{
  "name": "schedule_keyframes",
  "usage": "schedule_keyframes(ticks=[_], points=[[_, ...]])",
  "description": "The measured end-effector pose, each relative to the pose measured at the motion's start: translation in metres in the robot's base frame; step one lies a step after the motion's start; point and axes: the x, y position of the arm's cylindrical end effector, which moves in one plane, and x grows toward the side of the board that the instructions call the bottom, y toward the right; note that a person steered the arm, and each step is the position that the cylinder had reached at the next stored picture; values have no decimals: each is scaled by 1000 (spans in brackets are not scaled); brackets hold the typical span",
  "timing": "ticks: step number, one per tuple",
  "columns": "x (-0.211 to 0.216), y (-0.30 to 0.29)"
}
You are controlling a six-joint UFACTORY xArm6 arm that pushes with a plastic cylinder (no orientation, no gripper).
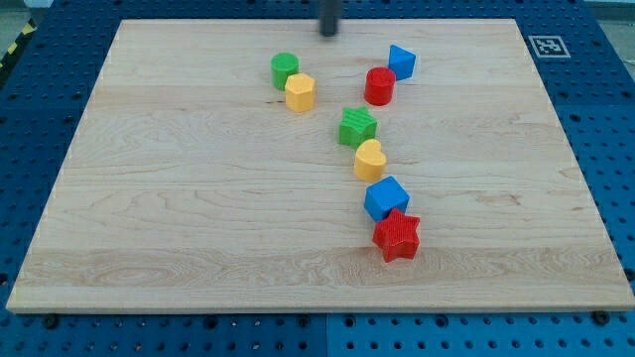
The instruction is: Nudge the green circle right a bit
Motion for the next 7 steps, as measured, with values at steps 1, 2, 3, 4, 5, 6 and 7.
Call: schedule_keyframes(ticks=[1, 2, 3, 4, 5, 6, 7], points=[[-2, -99], [19, -140], [51, -140], [82, -133], [84, -131], [91, -130], [115, -106]])
